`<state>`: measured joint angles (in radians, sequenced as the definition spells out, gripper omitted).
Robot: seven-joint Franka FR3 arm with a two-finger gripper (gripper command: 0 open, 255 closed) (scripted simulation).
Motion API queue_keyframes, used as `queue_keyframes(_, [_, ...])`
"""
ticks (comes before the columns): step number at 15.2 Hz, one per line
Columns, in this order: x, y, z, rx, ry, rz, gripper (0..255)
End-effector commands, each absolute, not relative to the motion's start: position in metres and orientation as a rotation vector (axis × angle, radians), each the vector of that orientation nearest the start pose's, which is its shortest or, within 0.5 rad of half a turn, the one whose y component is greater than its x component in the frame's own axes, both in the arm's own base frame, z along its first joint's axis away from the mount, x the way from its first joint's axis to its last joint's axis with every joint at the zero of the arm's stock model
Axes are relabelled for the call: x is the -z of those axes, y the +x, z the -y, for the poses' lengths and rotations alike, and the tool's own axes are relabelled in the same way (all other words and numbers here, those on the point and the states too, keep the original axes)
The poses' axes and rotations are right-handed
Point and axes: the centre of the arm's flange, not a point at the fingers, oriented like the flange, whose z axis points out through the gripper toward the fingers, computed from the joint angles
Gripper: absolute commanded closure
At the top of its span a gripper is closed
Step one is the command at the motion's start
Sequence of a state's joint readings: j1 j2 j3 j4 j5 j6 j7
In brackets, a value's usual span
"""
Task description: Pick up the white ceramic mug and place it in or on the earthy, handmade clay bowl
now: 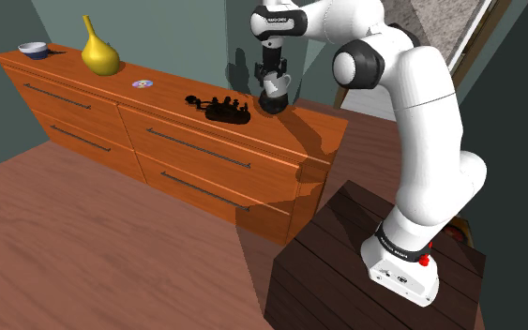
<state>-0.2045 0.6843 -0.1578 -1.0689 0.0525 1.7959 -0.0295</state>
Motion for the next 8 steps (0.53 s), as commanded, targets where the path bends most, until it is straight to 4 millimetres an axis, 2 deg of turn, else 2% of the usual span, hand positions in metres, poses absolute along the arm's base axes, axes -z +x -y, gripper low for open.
queue_keyframes(1, [-0.438, 0.713, 0.226, 0.064, -3.160, -0.487, 0])
queue_keyframes(2, [-0.438, 0.713, 0.226, 0.064, -3.160, -0.487, 0])
queue_keyframes(6, [-0.488, 0.712, 0.223, 0.064, -3.160, -0.487, 0])
queue_keyframes(8, [-0.488, 0.712, 0.223, 0.064, -3.160, -0.487, 0])
